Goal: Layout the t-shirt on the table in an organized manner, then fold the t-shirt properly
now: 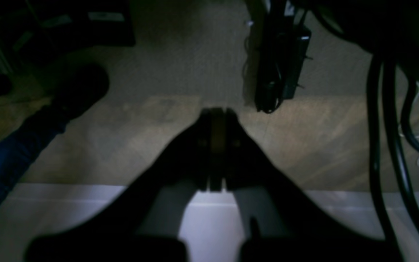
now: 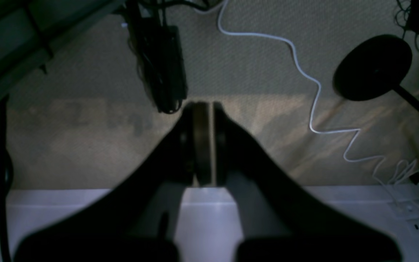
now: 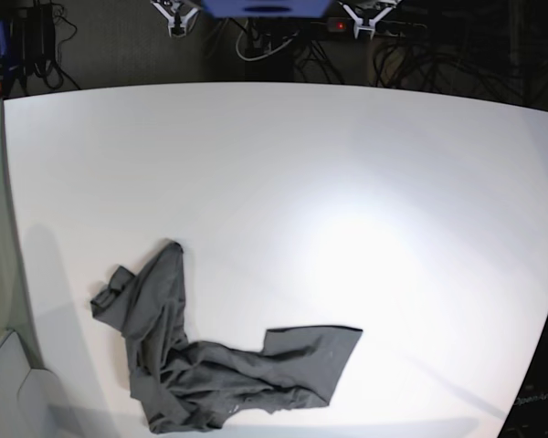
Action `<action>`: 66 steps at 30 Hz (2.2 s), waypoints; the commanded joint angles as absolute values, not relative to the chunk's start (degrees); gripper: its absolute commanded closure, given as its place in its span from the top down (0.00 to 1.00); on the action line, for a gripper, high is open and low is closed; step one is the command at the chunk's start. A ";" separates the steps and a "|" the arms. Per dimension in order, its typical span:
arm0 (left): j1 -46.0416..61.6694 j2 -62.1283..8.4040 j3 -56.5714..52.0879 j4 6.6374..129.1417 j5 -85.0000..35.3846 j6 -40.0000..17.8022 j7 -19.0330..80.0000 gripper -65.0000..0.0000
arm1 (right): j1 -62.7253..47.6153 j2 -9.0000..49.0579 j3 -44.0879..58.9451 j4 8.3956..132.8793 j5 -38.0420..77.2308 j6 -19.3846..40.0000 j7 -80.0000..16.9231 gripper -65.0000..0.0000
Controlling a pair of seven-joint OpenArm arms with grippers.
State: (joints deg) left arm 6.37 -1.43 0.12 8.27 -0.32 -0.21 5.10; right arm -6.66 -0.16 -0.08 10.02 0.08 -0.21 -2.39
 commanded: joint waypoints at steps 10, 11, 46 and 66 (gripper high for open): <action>6.46 -1.63 0.04 8.40 -0.40 -0.13 4.97 0.00 | -6.81 -0.04 -0.40 10.24 0.31 0.31 -2.51 0.00; 6.46 -1.63 0.04 8.40 -0.40 -0.13 4.97 0.00 | -6.81 -0.04 -0.40 10.33 0.31 0.31 -2.51 0.00; 17.98 -4.53 0.04 26.42 -0.40 -0.22 5.23 0.00 | -16.92 1.63 -0.48 26.42 0.04 0.40 -6.02 0.00; 39.25 -9.10 0.04 59.74 -0.40 -0.22 5.41 0.00 | -44.88 5.85 -0.31 78.64 0.31 0.40 -13.58 0.00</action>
